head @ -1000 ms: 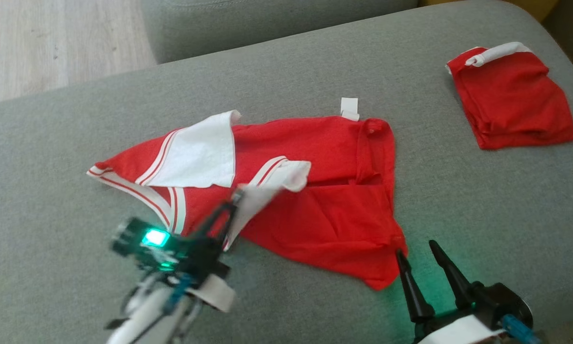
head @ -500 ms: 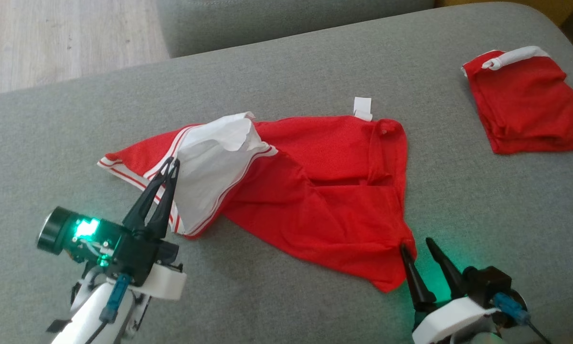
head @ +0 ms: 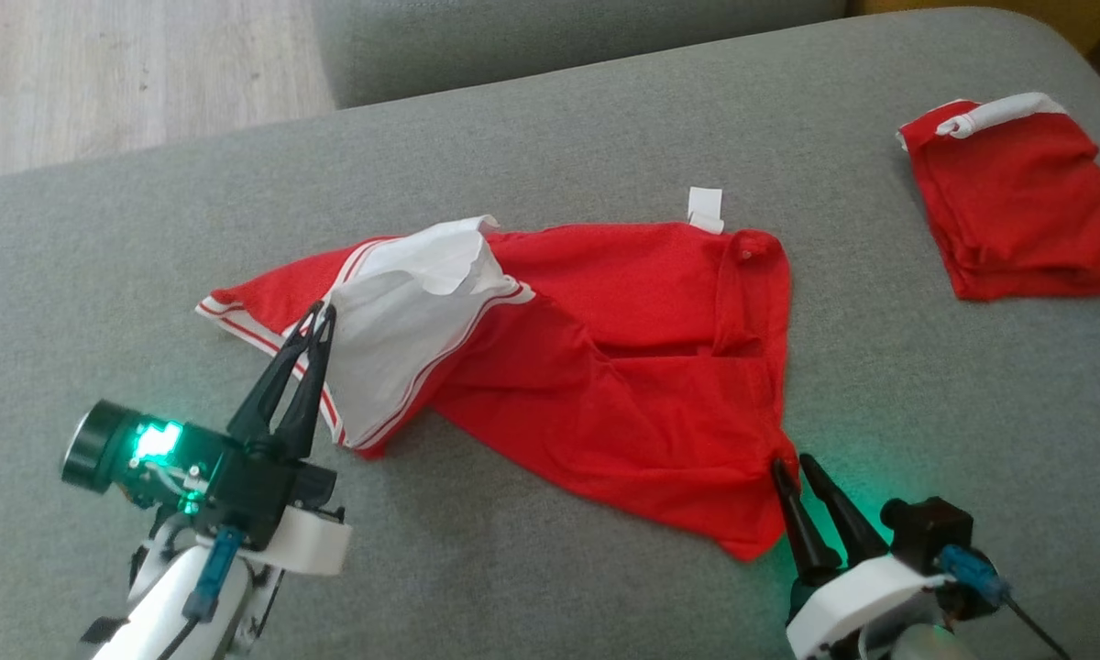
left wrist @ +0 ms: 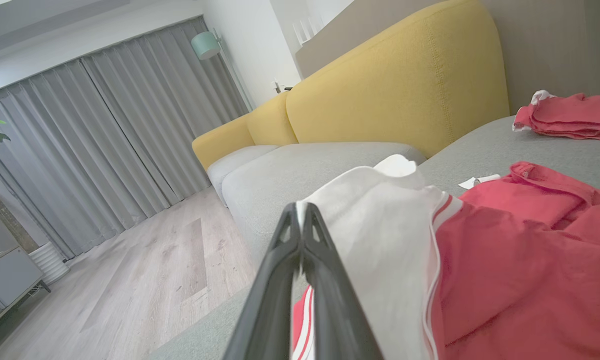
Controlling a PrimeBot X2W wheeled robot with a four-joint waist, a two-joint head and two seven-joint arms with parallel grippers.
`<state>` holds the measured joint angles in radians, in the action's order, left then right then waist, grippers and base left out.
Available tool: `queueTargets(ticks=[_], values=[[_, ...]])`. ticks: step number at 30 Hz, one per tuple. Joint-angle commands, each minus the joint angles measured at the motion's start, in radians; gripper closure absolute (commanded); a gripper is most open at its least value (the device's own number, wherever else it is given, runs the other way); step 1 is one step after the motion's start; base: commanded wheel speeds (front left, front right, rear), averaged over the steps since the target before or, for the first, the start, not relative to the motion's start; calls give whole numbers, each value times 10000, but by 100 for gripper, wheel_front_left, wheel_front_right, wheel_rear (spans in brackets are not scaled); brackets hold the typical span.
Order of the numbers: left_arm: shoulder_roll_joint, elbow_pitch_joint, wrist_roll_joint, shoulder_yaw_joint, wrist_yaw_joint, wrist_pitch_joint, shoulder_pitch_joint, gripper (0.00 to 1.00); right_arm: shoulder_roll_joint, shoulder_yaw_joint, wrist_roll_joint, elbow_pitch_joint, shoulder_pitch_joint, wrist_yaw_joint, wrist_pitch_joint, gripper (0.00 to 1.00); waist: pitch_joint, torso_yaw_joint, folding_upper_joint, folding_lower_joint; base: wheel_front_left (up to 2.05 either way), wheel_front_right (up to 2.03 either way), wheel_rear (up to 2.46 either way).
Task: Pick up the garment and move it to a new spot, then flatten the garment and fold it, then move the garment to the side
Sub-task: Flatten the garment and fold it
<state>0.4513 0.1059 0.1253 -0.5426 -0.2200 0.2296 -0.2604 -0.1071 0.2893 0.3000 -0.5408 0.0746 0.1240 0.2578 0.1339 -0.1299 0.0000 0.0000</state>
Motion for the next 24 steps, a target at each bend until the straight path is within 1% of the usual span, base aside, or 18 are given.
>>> queueTargets(ticks=[1, 3, 5, 7, 8, 9, 10, 11, 13, 19, 22, 24], values=[[340, -317, 105, 527, -84, 10, -283, 100, -145, 284, 122, 130, 303, 67, 40, 55, -10, 20, 0, 0, 0, 0, 0], [339, -315, 130, 522, -95, 10, -286, 100, -203, 349, 222, 26, 341, 67, 40, 52, -25, 48, 0, 0, 0, 0, 0], [341, -317, 153, 517, -109, 9, -280, 100, -246, 425, 331, -71, 376, 67, 40, 44, -44, 75, 0, 0, 0, 0, 0], [341, -311, 182, 521, -128, 13, -274, 100, -298, 538, 446, -123, 408, 67, 40, 51, -63, 98, 0, 0, 0, 0, 0], [340, -311, 196, 525, -143, 16, -266, 100, -331, 583, 493, -137, 422, 67, 40, 57, -76, 106, 0, 0, 0, 0, 0], [342, -311, 209, 527, -153, 20, -257, 100, -357, 622, 537, -146, 435, 67, 40, 67, -87, 113, 0, 0, 0, 0, 0], [345, -309, 221, 529, -164, 24, -248, 100, -383, 661, 573, -147, 448, 67, 40, 75, -100, 120, 0, 0, 0, 0, 0], [345, -305, 234, 531, -176, 29, -239, 100, -410, 691, 605, -151, 458, 67, 40, 78, -117, 127, 0, 0, 0, 0, 0], [347, -291, 262, 531, -192, 42, -216, 100, -448, 743, 690, -188, 467, 67, 40, 100, -158, 137, 0, 0, 0, 0, 0], [355, -236, 355, 587, -255, 100, -154, 100, -598, 904, 817, -226, 507, 67, 40, 100, -371, 155, 0, 0, 0, 0, 0], [437, -337, 348, 654, -281, 156, -183, 100, -787, 594, 741, 184, 513, 67, 40, 100, -550, 160, 0, 0, 0, 0, 0], [566, -499, 354, 745, -241, 187, -285, 100, -998, 205, 609, 709, 522, 67, 40, 100, -676, 160, 0, 0, 0, 0, 0]])
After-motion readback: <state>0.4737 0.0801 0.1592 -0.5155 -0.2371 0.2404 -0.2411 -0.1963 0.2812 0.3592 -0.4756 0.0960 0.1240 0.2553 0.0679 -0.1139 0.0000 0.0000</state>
